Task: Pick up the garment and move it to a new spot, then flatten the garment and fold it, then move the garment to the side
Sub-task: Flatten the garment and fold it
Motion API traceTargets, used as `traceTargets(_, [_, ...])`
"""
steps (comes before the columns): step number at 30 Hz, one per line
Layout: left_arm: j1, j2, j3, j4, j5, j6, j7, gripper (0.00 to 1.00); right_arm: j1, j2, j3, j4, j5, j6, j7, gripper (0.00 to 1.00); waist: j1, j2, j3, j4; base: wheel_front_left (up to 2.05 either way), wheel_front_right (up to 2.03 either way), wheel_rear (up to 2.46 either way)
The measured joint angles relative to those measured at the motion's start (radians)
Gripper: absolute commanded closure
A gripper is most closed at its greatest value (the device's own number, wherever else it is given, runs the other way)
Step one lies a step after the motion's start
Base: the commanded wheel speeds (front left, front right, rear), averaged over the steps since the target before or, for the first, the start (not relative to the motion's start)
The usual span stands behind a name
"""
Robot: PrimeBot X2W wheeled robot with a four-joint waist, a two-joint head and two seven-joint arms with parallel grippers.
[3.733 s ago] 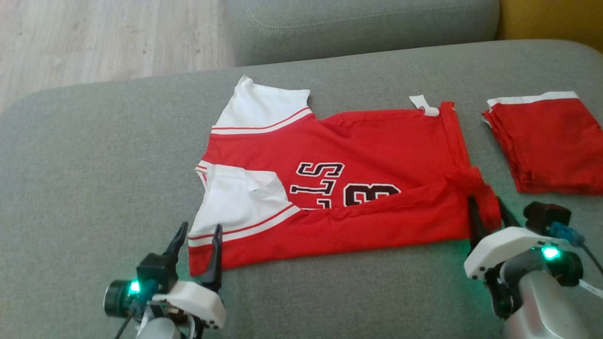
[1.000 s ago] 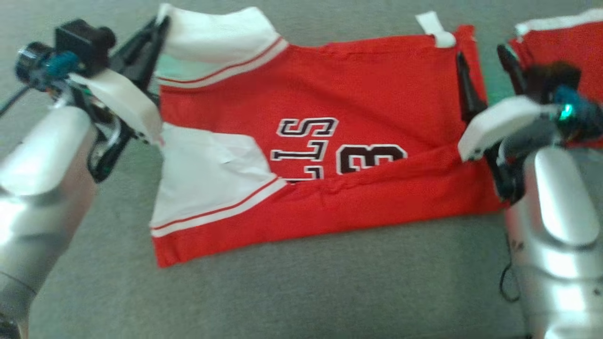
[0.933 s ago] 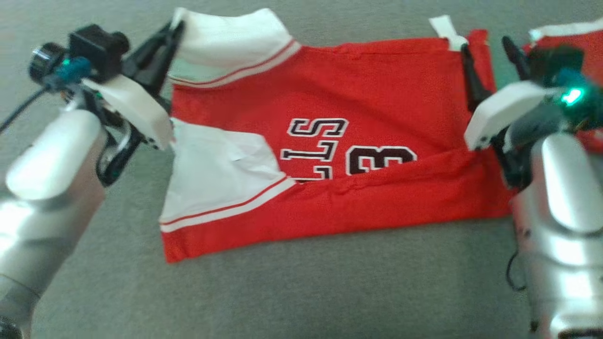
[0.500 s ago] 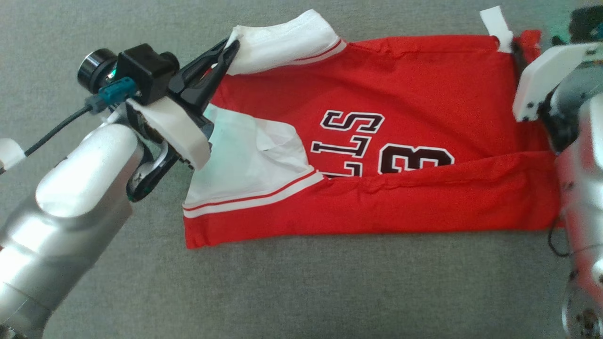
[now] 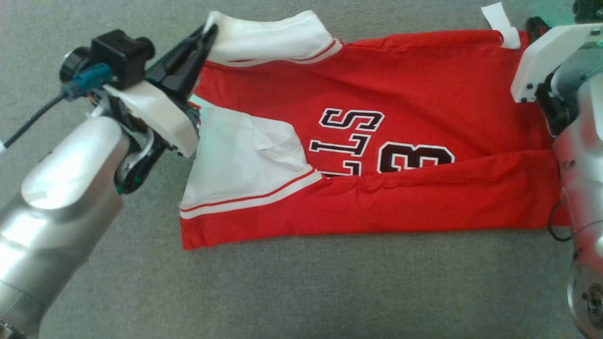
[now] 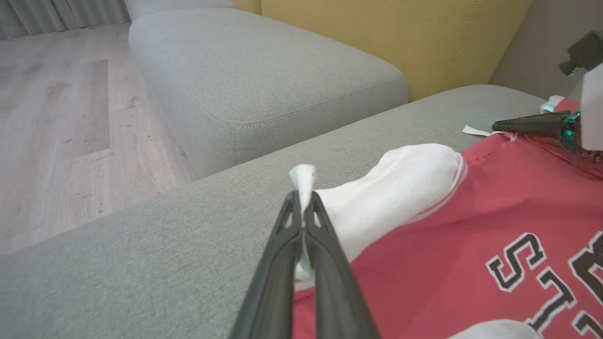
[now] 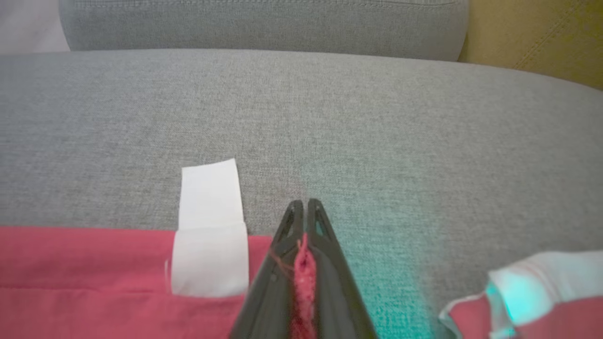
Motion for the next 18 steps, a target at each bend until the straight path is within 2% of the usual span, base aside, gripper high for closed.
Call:
traceTargets(9, [-0.114,-0.002,0.04,0.102,0.004,0.002,-0.03,1.0,-0.067,0.008,0.058,0.002,0.207,0.0,-0.132,1.0,0.0,0.0,-0.005,-0.046,0.0,0.0,0.0])
traceTargets(18, [-0.274,-0.034,0.052,0.272,0.066,-0.006,-0.122,1.0,-0.11,0.008,0.187,-0.044,0.387,0.0,-0.216,1.0,-0.0001,0.0,0.015,-0.078,0.0,0.0,0.0])
